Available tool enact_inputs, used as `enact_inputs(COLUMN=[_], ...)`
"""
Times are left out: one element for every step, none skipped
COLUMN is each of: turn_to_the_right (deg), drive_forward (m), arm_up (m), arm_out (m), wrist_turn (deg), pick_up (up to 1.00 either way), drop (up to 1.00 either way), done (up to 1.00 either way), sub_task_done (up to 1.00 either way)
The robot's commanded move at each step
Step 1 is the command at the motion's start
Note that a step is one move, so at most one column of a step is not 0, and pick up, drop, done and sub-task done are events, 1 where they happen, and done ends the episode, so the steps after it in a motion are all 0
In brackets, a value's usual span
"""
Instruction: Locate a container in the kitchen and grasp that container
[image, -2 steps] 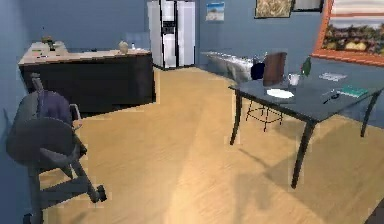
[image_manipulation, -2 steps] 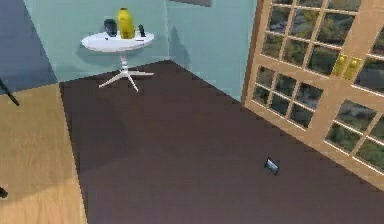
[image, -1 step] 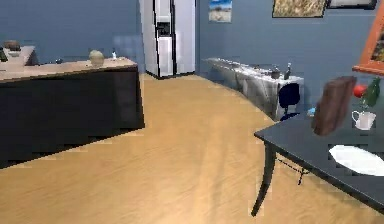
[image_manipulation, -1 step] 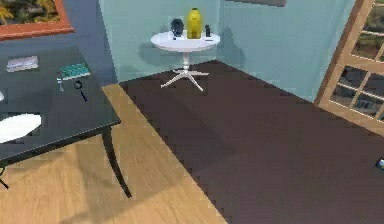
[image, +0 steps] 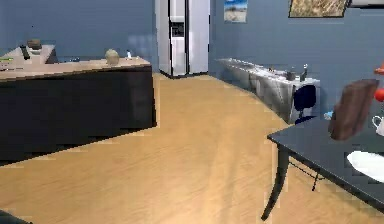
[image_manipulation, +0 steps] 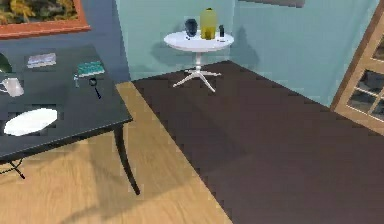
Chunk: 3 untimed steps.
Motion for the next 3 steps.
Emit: enact_inputs(turn_to_the_right=[0.0,39.0,0.0], drive_forward=[1.0,0.0,0.8], arm_up=[0.0,0.0,0.0], arm_out=[0.0,0.0,0.0], wrist_turn=[0.0,0.0,0.0], pick_up=[0.0,0.0,0.0], drop=[0.0,0.0,0.0], done=[0.0,0.0,0.0], sub_task_done=[0.0,0.0,0.0])
